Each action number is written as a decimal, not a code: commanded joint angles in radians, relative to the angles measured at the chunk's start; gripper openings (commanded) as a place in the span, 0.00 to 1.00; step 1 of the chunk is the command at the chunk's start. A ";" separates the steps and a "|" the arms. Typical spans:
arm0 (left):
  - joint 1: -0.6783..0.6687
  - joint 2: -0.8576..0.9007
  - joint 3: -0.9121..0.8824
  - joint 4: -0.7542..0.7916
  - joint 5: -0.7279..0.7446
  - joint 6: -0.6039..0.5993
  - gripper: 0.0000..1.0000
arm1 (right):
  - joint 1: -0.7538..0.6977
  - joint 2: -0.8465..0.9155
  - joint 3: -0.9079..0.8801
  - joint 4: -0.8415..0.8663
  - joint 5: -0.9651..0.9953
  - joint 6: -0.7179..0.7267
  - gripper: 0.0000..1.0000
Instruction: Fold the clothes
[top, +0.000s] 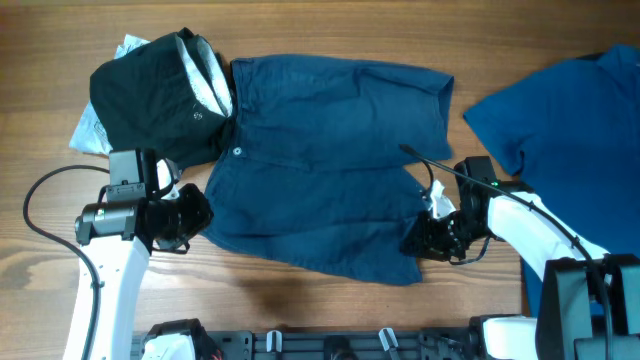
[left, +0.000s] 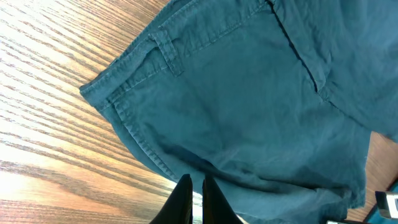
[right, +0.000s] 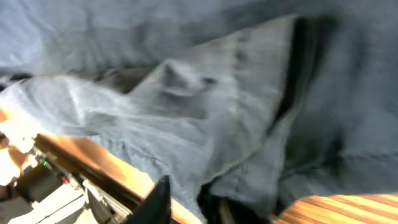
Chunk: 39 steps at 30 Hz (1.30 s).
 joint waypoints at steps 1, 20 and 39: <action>0.002 -0.005 0.010 0.010 0.009 0.020 0.07 | 0.004 -0.003 -0.006 -0.003 -0.040 -0.042 0.29; 0.002 -0.005 0.010 0.022 0.009 0.020 0.08 | 0.093 -0.028 -0.008 -0.019 0.077 0.096 0.25; 0.002 -0.005 0.010 0.010 -0.026 0.020 0.51 | 0.086 -0.083 0.030 0.014 -0.216 0.013 0.04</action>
